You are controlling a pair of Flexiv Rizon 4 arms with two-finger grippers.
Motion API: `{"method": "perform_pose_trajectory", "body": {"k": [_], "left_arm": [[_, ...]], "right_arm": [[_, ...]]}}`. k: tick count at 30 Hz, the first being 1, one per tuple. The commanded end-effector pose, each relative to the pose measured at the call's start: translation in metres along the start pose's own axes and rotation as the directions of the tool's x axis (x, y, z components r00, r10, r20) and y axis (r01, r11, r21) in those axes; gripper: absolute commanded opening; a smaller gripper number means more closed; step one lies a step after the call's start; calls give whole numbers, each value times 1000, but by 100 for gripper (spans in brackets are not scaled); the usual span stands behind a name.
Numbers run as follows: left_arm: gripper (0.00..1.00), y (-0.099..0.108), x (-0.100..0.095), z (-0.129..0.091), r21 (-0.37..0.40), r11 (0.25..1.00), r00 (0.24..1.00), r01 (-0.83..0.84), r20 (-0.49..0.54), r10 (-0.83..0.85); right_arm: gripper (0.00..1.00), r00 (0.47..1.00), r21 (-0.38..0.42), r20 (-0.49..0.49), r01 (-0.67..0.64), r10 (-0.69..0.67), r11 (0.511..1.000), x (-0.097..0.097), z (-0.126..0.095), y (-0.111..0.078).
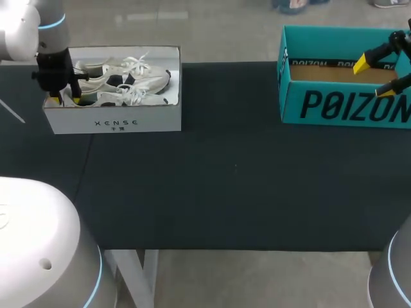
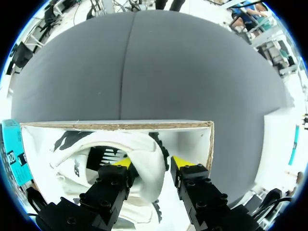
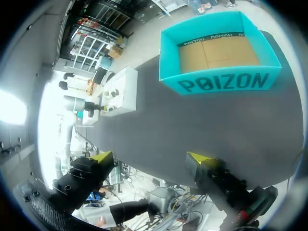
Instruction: Take the shoe out of the shoebox, open the shoe tongue, remove and reinsert the insole, then place the shoe into the shoebox
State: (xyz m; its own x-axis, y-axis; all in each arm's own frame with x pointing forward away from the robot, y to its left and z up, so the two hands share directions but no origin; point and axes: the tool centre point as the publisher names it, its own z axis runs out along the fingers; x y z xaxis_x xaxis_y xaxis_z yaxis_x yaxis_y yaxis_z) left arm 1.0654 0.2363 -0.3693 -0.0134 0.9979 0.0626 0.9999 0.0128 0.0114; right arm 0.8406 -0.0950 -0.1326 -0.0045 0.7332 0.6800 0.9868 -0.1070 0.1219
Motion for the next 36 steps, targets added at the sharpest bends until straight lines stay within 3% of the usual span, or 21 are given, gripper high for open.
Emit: {"method": "perform_pose_trajectory", "body": {"k": [1, 2, 3, 6, 9, 11, 13, 15, 20, 21, 22, 23, 31, 36], "left_arm": [[47, 3, 4, 8, 8, 1000, 1000, 6, 5, -6], [50, 3, 5, 10, 8, 1000, 1000, 7, 6, -7], [58, 4, 6, 12, 10, 1000, 1000, 9, 7, -9], [67, 5, 8, 20, 22, 1000, 1000, 13, 5, -13], [68, 7, 8, 28, 42, 999, 999, 24, 23, -25], [65, 9, 8, 34, 58, 998, 999, 28, 14, -29], [51, 9, 7, 36, 64, 998, 999, 28, 17, -29], [46, 9, 6, 36, 66, 997, 999, 29, 25, -31], [16, 7, 4, 33, 60, 998, 999, 23, 31, -25], [15, 7, 4, 32, 59, 998, 999, 20, 31, -22], [4, 6, 3, 31, 58, 998, 999, 19, 32, -21], [0, 6, 3, 30, 54, 998, 999, 14, 32, -16], [0, 2, -2, 6, 23, 1000, 999, -21, 29, 20], [0, 1, -2, -23, -1, 1000, 999, 31, 28, -31]], "right_arm": [[100, 1000, -1, 2, -2, 2, 1000, 0, 0, -1], [100, 1000, -1, 2, -2, 2, 1000, 0, 0, -1], [100, 1000, -1, 2, -2, 2, 1000, 0, 0, -1], [100, 1000, -1, 2, -2, 2, 1000, 0, 0, -1], [100, 1000, -1, 2, -2, 2, 1000, 0, 0, -1], [100, 1000, -1, 2, -2, 2, 1000, 0, 0, -1], [100, 1000, -1, 2, -2, 2, 1000, 0, 0, -1], [100, 1000, -1, 2, -2, 2, 1000, 0, 0, -1], [100, 1000, -1, 2, -2, 2, 1000, 0, 0, -1], [100, 1000, -1, 2, -2, 2, 1000, 0, 0, -1], [100, 1000, -1, 2, -2, 2, 1000, 0, 0, -1], [100, 1000, -1, 2, -2, 2, 1000, 0, 0, -1], [100, 1000, -1, 2, -2, 2, 1000, 0, 0, -1], [100, 1000, -1, 2, -2, 2, 1000, 0, 0, -1]]}}
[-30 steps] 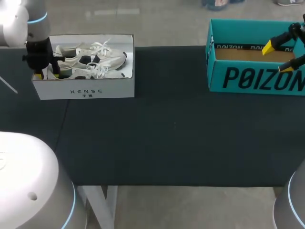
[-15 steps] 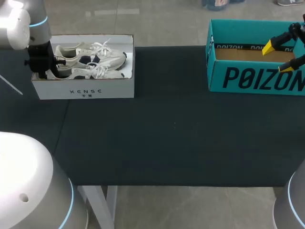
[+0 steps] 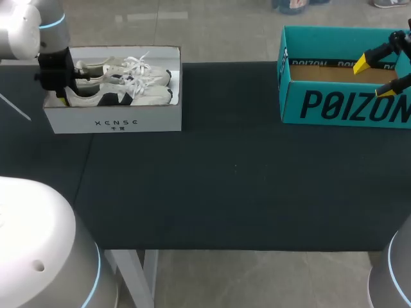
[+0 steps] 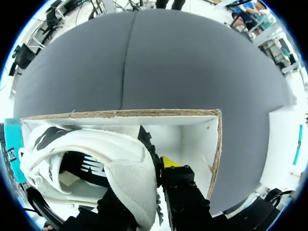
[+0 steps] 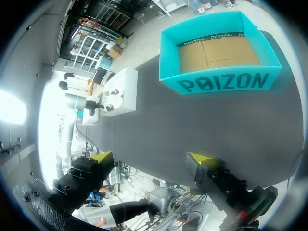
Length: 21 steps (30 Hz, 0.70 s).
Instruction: Take the shoe out of the shoebox, open the shoe tongue, remove and reinsert the insole, then place the shoe into the shoebox
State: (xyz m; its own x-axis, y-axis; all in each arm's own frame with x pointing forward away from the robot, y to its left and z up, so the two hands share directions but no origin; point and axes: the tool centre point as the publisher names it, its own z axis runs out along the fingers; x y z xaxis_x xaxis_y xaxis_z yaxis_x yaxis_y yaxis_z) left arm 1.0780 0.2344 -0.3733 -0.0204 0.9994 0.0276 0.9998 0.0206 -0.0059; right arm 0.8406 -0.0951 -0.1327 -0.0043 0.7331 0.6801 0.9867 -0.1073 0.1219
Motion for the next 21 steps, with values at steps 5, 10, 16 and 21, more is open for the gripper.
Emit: {"method": "perform_pose_trajectory", "body": {"k": [5, 10, 16, 21], "left_arm": [[0, -19, -5, -65, -89, 994, 997, 70, -28, -73], [0, -29, -11, -101, -123, 983, 990, 135, -11, -138], [0, -56, -31, -138, -149, 975, 985, 167, -21, -172], [0, -86, -62, -156, -127, 987, 994, 102, -29, -106]], "right_arm": [[100, 1000, -1, 2, -2, 2, 1000, 0, 0, -1], [100, 1000, -1, 2, -2, 2, 1000, 0, 0, -1], [100, 1000, -1, 2, -2, 2, 1000, 0, 0, -1], [100, 1000, -1, 2, -2, 2, 1000, 0, 0, -1]]}}
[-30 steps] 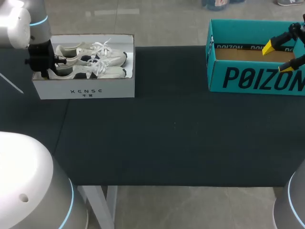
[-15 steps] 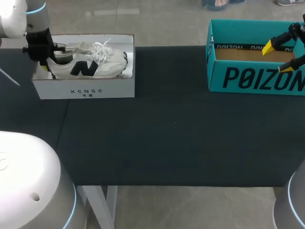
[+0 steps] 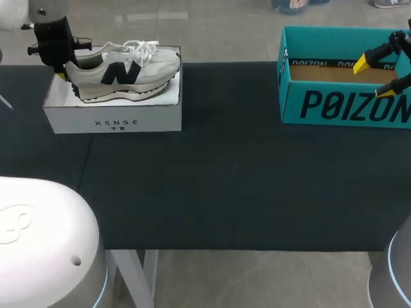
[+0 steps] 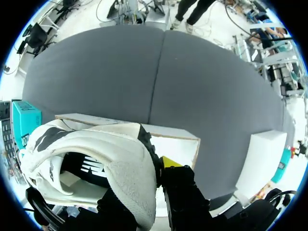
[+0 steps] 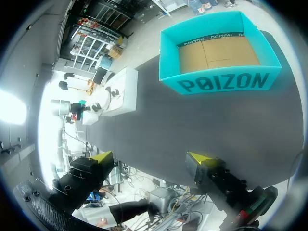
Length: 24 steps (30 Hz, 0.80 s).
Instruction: Take the shoe out of the shoebox, open the shoe tongue, remove and reinsert the insole, then place the shoe into the shoebox
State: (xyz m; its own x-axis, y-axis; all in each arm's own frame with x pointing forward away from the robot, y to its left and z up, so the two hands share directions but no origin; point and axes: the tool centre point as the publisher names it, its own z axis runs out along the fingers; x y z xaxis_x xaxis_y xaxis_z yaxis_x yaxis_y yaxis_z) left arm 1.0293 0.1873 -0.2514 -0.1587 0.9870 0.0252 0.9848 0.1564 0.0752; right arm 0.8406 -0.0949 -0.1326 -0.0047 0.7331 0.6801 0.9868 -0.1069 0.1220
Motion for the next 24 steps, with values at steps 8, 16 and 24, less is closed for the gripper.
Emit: {"method": "perform_pose_trajectory", "body": {"k": [8, 16, 24], "left_arm": [[0, -105, -65, -58, -58, 994, 994, -91, -63, 87], [0, -164, -118, -57, -44, 997, 997, -70, -25, 69], [0, -198, -161, -25, -23, 990, 990, -137, -50, 135]], "right_arm": [[100, 1000, -1, 2, -2, 2, 1000, 0, 0, -1], [100, 1000, -1, 2, -2, 2, 1000, 0, 0, -1], [100, 1000, -1, 2, -2, 2, 1000, 0, 0, -1]]}}
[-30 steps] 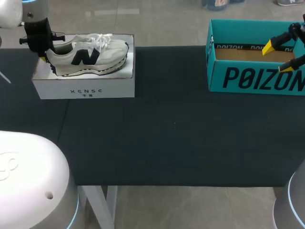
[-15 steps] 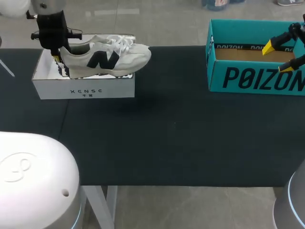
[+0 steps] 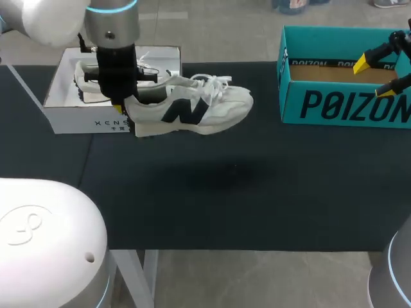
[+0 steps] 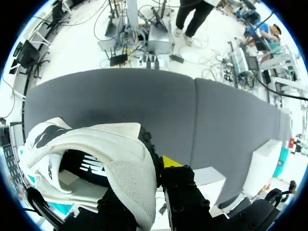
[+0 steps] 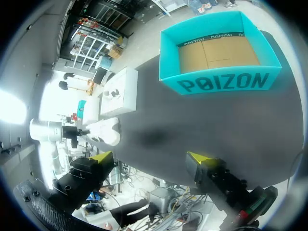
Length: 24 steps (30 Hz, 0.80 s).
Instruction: Take the shoe out of the shoebox, open the shoe tongue, remove and reinsert the insole, then place the shoe into the shoebox
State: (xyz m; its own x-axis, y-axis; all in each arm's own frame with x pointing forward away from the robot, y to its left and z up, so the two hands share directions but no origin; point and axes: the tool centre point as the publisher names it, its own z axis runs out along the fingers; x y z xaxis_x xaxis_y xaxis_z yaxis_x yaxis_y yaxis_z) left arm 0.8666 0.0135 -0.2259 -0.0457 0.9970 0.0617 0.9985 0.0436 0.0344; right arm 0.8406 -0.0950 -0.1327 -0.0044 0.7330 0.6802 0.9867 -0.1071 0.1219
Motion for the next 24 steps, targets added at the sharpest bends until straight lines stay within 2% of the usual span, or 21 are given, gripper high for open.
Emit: {"method": "perform_pose_trajectory", "body": {"k": [1, 7, 11, 13, 16, 24], "left_arm": [[0, -12, -23, 23, -62, 998, 1000, -26, -14, 26], [0, -17, -49, 51, -84, 995, 998, -58, -13, 58], [0, -19, -64, 73, -71, 994, 996, -83, 11, 84], [0, -22, -73, 84, -70, 993, 996, -92, -21, 91], [0, -25, -81, 100, -58, 995, 997, -82, -8, 81], [0, -26, -92, 132, -38, 998, 994, -51, -101, 47]], "right_arm": [[100, 1000, -1, 3, -2, 2, 1000, 0, 0, -1], [100, 1000, -1, 3, -2, 2, 1000, 0, 0, -1], [100, 1000, -1, 3, -2, 2, 1000, 0, 0, -1], [100, 1000, -1, 3, -2, 2, 1000, 0, 0, -1], [100, 1000, -1, 3, -2, 2, 1000, 0, 0, -1], [100, 1000, -1, 3, -2, 2, 1000, 0, 0, -1]]}}
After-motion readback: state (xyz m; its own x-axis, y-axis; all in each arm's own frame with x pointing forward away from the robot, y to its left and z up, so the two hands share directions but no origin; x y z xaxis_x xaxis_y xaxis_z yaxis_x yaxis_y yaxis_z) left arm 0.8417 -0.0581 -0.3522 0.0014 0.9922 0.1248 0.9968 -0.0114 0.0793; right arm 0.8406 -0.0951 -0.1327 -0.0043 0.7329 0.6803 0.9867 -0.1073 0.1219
